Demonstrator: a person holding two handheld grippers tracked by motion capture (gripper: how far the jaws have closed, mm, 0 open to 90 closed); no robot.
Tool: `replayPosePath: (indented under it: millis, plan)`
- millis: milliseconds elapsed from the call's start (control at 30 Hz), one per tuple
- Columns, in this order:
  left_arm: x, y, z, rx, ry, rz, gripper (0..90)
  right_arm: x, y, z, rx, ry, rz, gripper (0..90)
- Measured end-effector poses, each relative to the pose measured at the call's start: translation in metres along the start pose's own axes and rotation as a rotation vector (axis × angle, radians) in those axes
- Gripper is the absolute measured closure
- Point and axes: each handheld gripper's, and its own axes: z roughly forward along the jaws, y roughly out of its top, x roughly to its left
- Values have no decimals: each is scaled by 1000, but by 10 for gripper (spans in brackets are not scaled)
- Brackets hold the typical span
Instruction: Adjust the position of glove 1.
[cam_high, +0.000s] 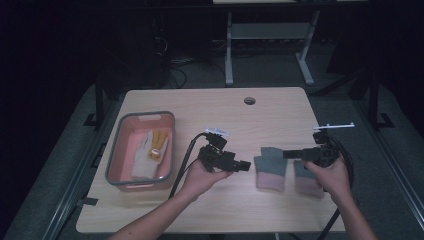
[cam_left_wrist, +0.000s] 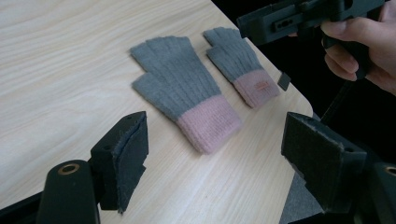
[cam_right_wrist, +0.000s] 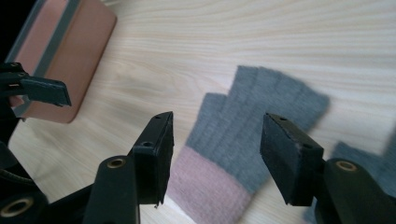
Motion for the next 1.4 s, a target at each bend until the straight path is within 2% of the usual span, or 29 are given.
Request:
replayPosePath:
  millis: [467, 567, 733, 900, 1133, 1400]
  plan:
    - [-7, 1, 22, 13, -8, 24, 230, -14, -13, -8, 16, -111, -21, 450]
    - [-6, 1, 26, 21, -9, 16, 230, -19, -18, -10, 27, -141, -29, 446]
    - [-9, 0, 32, 23, -9, 21, 231, -28, -26, -11, 42, -176, -10, 445]
    - [-10, 0, 39, 36, -13, 22, 230, -34, -32, -13, 46, -227, -20, 452]
    - [-10, -1, 44, 45, -20, 22, 230, -42, -40, -8, 87, -308, -37, 463]
    - [-11, -2, 45, 50, -20, 25, 230, -47, -50, 4, 139, -373, -54, 520]
